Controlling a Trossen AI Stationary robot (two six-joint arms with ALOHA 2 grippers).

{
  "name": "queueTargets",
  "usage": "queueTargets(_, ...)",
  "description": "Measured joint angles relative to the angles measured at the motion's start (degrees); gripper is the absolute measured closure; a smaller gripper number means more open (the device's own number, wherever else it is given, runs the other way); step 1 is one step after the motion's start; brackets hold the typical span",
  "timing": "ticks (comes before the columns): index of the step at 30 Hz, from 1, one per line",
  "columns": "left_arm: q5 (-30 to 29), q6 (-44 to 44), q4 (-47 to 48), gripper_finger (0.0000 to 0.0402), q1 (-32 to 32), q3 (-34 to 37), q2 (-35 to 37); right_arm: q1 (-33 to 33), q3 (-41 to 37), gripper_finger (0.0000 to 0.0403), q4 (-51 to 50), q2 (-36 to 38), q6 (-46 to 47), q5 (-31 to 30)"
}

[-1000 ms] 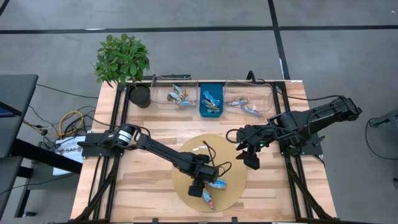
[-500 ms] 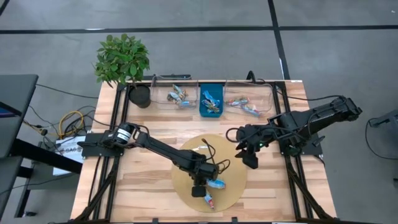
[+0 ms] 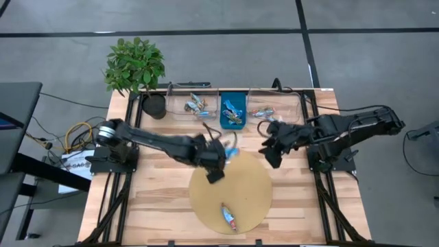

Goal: Pick and place Granola Bars by type
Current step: Put the red granola bar into the right transparent bin

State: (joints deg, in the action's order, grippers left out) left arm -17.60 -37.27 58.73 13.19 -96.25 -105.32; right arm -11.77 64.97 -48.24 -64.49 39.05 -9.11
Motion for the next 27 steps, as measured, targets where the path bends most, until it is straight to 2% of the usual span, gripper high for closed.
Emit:
queueTargets(3,-4.82,-3.27,1.92,0.0369,-1.27,0.0,3.5,2.94,-1.44,0.0237,4.11,2.21,0.14,-1.55)
queueTargets(6,-9.23,-6.42,0.41,0.037,-2.31,-0.01,5.88,6.33,-7.22,0.0237,14.27,5.28,3.88,-0.71)
queueTargets(12,-14.38,-10.61,-2.89,0.036,-2.93,-0.02,6.3,11.32,-22.13,0.0237,48.73,8.21,17.69,1.45)
queueTargets(15,-15.76,-12.73,-3.32,0.0362,-2.95,-0.02,6.3,12.39,-25.5,0.0237,58.68,6.32,21.69,1.45)
queueTargets(23,-16.08,-12.61,-9.3,0.0363,-3.19,-0.02,6.28,11.68,-23.76,0.0237,68.47,-3.33,22.47,2.0)
queueTargets(27,-15.87,-12.01,-9.78,0.0363,-3.23,-0.01,6.26,11.42,-21.19,0.0237,68.91,-6.48,20.75,2.05)
